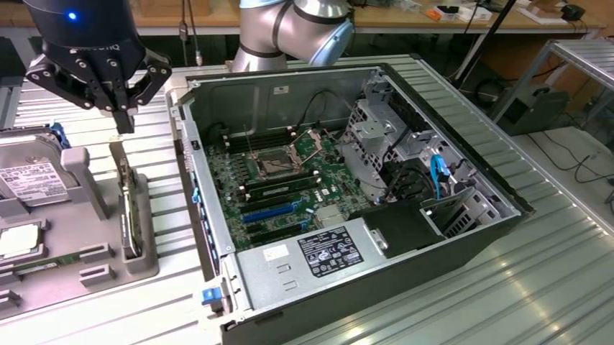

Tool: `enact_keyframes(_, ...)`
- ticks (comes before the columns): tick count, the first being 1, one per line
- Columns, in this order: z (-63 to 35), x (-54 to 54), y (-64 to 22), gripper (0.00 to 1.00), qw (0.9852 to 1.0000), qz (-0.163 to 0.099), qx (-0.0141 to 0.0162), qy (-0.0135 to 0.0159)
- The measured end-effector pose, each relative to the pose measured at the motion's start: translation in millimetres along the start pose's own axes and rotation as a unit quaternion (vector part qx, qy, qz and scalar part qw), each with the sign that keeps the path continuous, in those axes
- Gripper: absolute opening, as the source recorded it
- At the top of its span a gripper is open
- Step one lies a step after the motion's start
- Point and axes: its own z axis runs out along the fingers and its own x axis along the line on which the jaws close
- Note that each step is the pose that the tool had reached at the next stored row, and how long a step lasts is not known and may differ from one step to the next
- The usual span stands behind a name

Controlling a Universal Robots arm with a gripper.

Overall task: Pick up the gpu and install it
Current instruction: 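Reach for the gpu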

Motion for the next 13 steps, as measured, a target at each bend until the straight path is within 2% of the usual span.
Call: enact_keyframes(13, 0.9, 13.0, -1.0, 0.11, 1.0, 0.0, 0.0, 0.0)
